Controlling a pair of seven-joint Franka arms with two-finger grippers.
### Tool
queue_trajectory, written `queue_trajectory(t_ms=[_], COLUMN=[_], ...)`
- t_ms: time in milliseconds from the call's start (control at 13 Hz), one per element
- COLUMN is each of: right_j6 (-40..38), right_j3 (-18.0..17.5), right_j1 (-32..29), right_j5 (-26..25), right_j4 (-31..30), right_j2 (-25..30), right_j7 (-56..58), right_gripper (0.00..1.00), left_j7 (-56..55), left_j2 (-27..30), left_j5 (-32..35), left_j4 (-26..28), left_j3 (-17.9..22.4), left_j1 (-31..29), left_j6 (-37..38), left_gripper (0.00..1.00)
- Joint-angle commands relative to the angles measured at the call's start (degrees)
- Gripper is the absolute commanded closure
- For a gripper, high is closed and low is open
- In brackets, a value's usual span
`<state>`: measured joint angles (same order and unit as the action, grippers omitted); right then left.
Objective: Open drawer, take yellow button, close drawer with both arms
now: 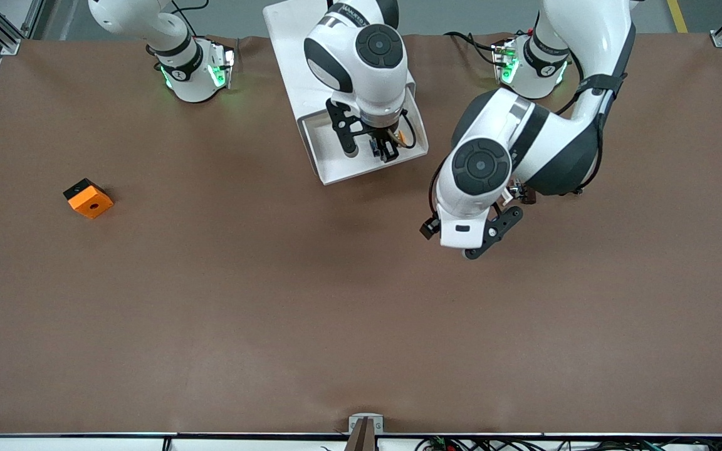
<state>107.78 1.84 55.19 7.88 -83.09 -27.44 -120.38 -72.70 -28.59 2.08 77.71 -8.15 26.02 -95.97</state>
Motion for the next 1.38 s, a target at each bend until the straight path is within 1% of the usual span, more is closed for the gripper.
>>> queue_trajectory(t_ms=[0, 77, 153, 230, 307, 383, 537, 613, 843, 1073, 1303], right_j6=[-0.38, -0.38, -0.38, -0.38, -0.38, -0.29, -0.38, -0.47, -1.25, -4.58, -9.24], right_j3=[0.62, 0.62, 0.62, 0.54, 0.54, 0.54, 0.62, 0.54, 0.45, 0.53, 0.62], right_j1=[0.71, 0.71, 0.71, 0.71, 0.71, 0.71, 0.53, -0.08, -1.39, -1.84, -3.94], right_j5=[-1.02, -1.02, -1.02, -1.37, -1.63, -1.72, -1.64, -1.46, -0.85, -0.76, -0.85], right_j4=[1.62, 1.62, 1.62, 1.62, 1.62, 1.62, 1.97, 3.1, 6.18, 8.38, 8.56], right_j2=[-0.86, -0.86, -0.86, -0.95, -0.95, -0.86, -0.86, -0.86, -0.69, -0.6, 0.28], right_j7=[-1.17, -1.17, -1.17, -1.08, -1.08, -0.99, -0.82, -0.64, -0.03, 7.06, 17.77], right_gripper=[0.46, 0.47, 0.53, 0.65, 0.84, 0.99, 1.0, 1.0, 1.0, 1.0, 1.0], left_j7=[3.78, 4.4, 4.5, 4.59, 4.59, 4.76, 5.64, 6.16, 12.04, 15.83, 15.92], left_j2=[8.0, 9.41, 9.6, 9.25, 8.99, 8.99, 8.9, 8.99, 9.16, 9.34, 10.56], left_j5=[1.7, 1.7, 1.7, 1.7, 1.7, 1.7, 1.7, 1.7, 1.62, 0.91, 0.74], left_j4=[14.18, 17.53, 18.96, 19.32, 19.85, 20.64, 21.87, 22.57, 24.59, 25.74, 29.24], left_j3=[-1.33, -1.42, -1.51, -1.51, -1.6, -1.69, -1.86, -1.95, -3.18, -5.2, -7.31], left_j1=[-0.61, -0.7, -0.62, -0.27, -0.18, -0.18, -0.18, -0.18, -0.26, -0.62, -0.79], left_j6=[-10.17, -13.16, -14.5, -15.29, -16.43, -17.75, -19.78, -20.83, -21.72, -21.72, -21.19], left_gripper=[0.0, 0.0, 0.0, 0.0, 0.0, 0.0, 0.0, 0.0, 0.0, 0.0, 0.0])
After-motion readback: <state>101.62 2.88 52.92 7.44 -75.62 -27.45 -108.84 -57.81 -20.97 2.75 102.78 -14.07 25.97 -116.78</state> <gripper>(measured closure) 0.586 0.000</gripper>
